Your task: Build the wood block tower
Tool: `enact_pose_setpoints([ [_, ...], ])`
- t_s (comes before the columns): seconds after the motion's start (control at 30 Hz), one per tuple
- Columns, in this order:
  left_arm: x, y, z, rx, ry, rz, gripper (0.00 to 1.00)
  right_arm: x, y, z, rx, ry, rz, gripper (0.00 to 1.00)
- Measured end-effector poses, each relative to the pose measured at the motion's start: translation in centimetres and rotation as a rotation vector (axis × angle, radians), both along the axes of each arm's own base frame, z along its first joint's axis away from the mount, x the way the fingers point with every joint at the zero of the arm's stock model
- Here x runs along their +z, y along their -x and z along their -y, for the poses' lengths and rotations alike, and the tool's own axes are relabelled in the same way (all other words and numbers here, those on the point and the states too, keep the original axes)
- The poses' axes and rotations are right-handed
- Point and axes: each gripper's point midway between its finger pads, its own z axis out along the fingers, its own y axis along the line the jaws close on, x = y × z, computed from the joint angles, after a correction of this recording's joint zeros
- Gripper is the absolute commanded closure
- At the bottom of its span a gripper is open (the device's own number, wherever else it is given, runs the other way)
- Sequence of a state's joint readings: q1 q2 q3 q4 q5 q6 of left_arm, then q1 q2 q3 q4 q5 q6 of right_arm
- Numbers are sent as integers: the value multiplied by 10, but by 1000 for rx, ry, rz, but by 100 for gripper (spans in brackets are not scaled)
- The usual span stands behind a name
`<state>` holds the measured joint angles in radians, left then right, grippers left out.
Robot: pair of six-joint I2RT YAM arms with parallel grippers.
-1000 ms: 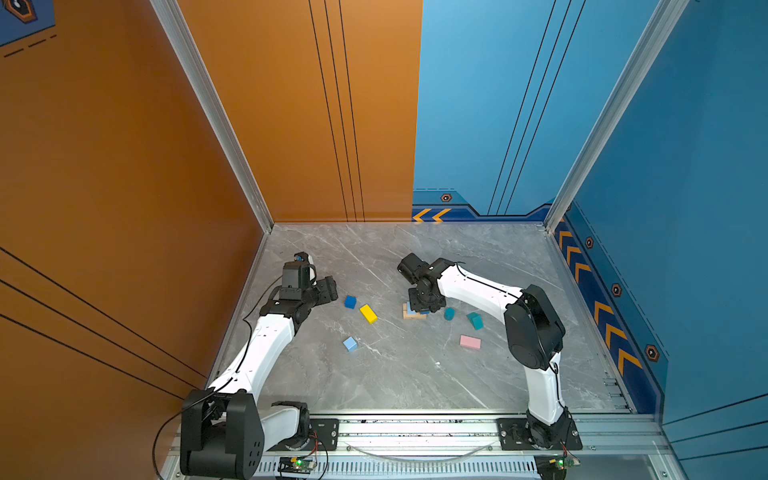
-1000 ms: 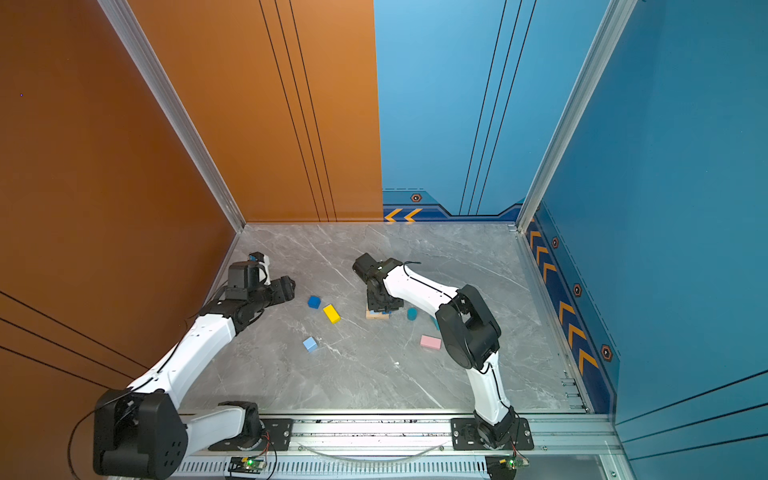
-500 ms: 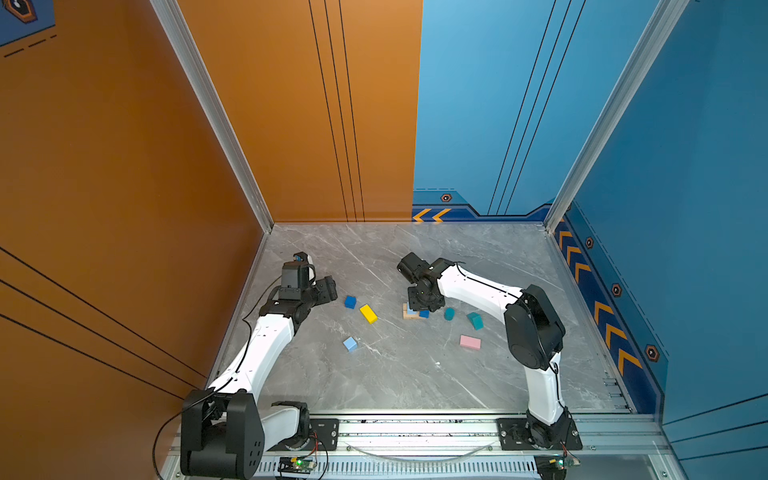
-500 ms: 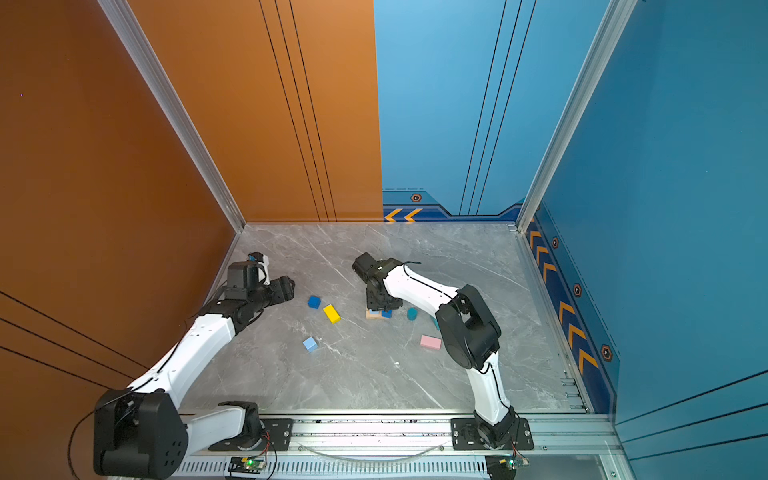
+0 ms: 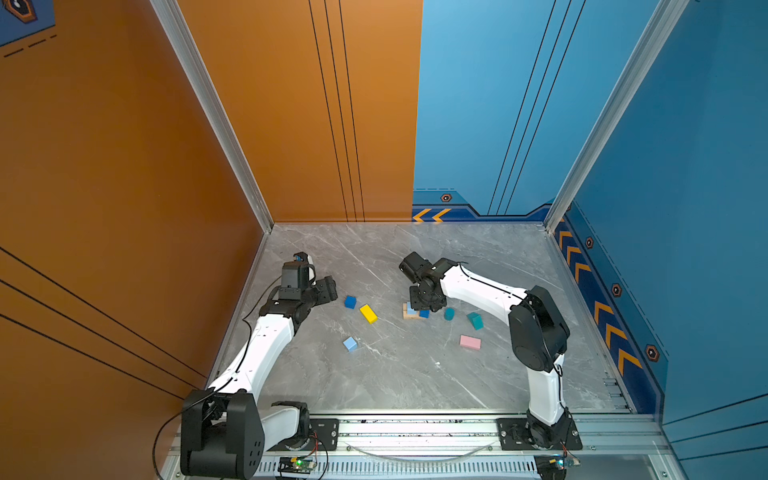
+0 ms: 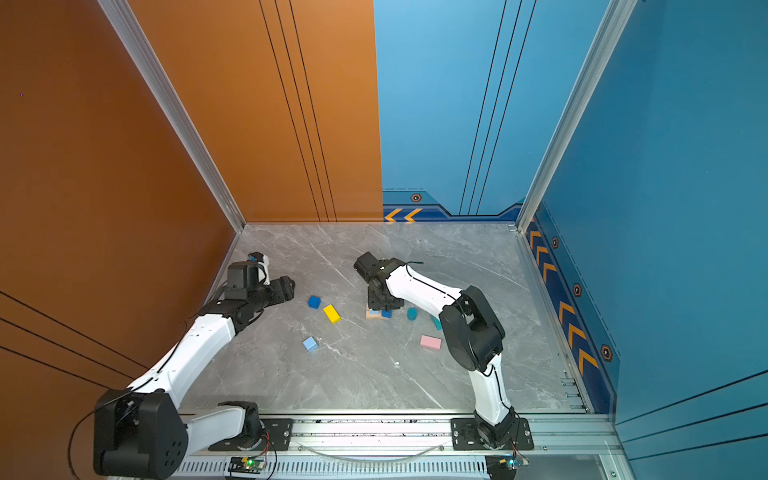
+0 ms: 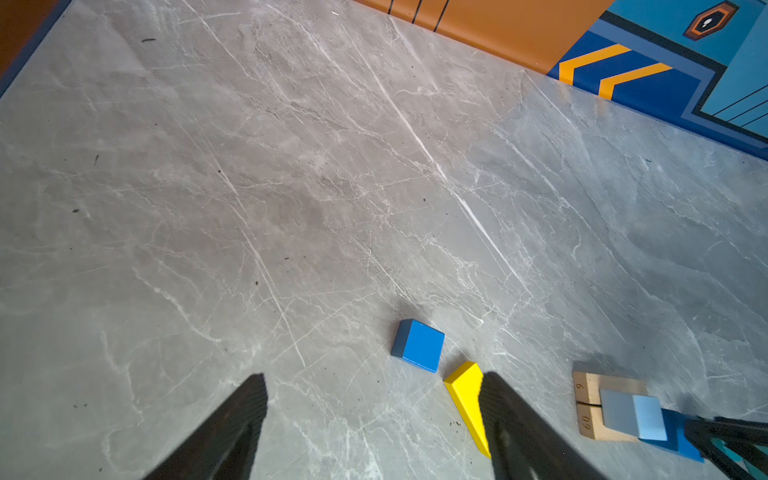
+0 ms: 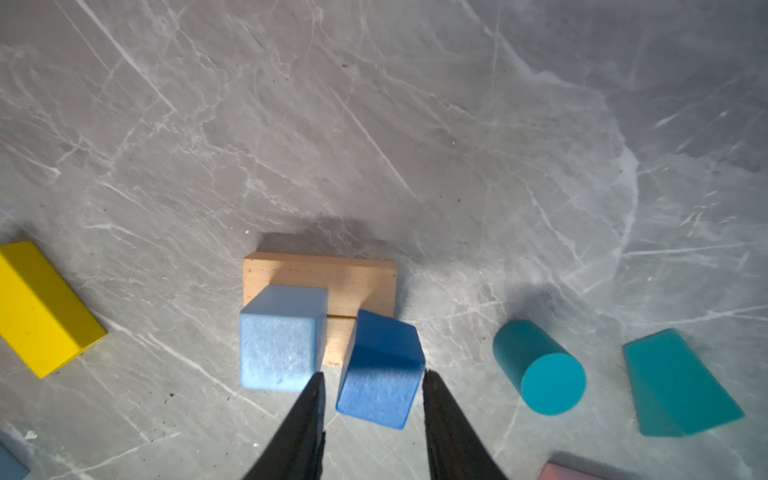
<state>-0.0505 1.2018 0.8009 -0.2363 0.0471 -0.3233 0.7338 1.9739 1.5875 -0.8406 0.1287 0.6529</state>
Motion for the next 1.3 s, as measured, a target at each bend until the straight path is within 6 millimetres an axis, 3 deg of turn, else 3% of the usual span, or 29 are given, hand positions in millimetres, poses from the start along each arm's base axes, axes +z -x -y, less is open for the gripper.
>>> enact_pose_setpoints([
  [0.2, 0, 0, 2, -5, 9, -1, 25, 35, 9, 9, -12, -64, 72, 59],
  [0.3, 0, 0, 4, -7, 24, -2, 33, 39, 16, 15, -26, -97, 89, 62],
  [0.43, 1, 0, 13, -35, 50, 0, 46, 18, 27, 21, -48, -141, 56, 68],
  [0.6, -1, -3, 41, -116, 84, -14, 59, -13, 32, 35, -100, -198, 7, 68],
  [0.73, -2, -11, 70, -200, 107, -23, 59, -13, 29, 37, -129, -273, 28, 65],
  [1.0, 0, -29, 128, -346, 139, -32, 58, -1, 16, 23, -147, -453, 85, 65],
  [1.17, -9, -32, 141, -377, 144, -67, 58, -1, 14, 19, -159, -503, 82, 65],
  [1.3, -6, -38, 143, -379, 145, -59, 58, -1, 13, 17, -169, -530, 77, 65],
])
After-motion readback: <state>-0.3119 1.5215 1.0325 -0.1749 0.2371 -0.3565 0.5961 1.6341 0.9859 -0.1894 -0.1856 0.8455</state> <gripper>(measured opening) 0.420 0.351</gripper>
